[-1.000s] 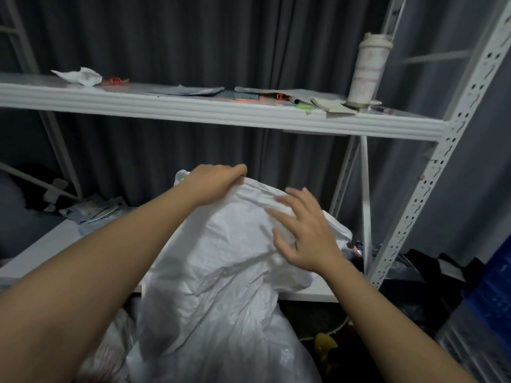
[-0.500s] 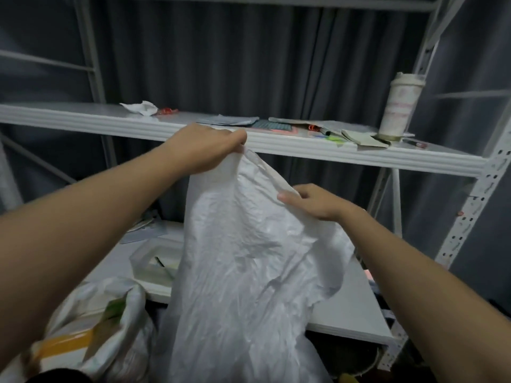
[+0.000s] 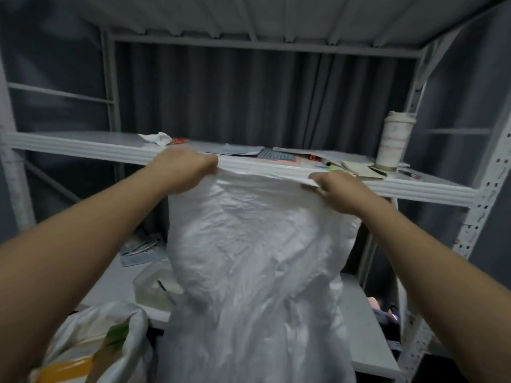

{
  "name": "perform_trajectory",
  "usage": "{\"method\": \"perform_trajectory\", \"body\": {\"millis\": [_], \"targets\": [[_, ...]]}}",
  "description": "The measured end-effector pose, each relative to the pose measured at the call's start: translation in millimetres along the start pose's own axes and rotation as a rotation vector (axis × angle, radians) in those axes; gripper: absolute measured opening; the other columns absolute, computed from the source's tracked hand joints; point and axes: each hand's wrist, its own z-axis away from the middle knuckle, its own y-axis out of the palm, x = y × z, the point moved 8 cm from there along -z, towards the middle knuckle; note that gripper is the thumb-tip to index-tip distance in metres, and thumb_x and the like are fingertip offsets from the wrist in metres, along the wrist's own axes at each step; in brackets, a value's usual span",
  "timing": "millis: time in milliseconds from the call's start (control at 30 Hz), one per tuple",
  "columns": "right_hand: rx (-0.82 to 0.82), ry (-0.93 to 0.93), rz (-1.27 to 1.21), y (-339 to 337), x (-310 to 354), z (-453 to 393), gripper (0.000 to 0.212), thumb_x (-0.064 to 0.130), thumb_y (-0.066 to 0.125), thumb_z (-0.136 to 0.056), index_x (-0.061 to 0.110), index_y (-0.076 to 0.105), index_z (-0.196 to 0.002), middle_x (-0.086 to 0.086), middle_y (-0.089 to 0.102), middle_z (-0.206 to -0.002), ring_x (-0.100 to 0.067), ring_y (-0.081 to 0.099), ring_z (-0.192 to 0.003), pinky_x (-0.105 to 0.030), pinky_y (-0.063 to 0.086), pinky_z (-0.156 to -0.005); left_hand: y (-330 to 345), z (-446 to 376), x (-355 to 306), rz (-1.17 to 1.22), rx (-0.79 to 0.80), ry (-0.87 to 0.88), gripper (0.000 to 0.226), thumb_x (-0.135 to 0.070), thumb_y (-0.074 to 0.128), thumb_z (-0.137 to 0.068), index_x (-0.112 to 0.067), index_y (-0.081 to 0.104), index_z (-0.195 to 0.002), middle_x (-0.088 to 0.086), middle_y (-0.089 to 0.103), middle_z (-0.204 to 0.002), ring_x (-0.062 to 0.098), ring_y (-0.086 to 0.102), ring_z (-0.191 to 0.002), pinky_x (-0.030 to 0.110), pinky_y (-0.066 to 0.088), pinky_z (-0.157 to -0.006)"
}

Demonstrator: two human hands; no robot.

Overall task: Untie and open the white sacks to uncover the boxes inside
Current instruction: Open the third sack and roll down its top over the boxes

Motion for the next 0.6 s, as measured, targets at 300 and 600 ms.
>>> {"method": "perform_trajectory", "body": {"millis": [300,600], "targets": [[0.202,-0.062,-0.379,5,35,29,0.023,0.025,0.056,-0.093,0.028,0.06,-0.115,0.005,0.065,-0.112,-0.015,0.059,-0.102,-0.032,0.046,-0.087,9,-12,-70,0.465,0.156,0.249,0.025,-0.04,0.048,-0.096,-0.024,0.049,-0.077,-0.008,0.054,-0.079,0.02,0.054,-0.084,0.03,0.037,-0.068],[-0.444,-0.374,0.423,-7,67,54,0.011,0.016,0.067,-0.081,0.014,0.066,-0.091,-0.004,0.054,-0.06,-0.026,0.05,-0.047,-0.027,0.025,-0.044,14,2,-65,0.691,0.296,0.205,0.053,-0.083,0.039,-0.073,-0.041,0.054,-0.1,-0.016,0.06,-0.097,0.01,0.056,-0.093,0.032,0.045,-0.083]]}}
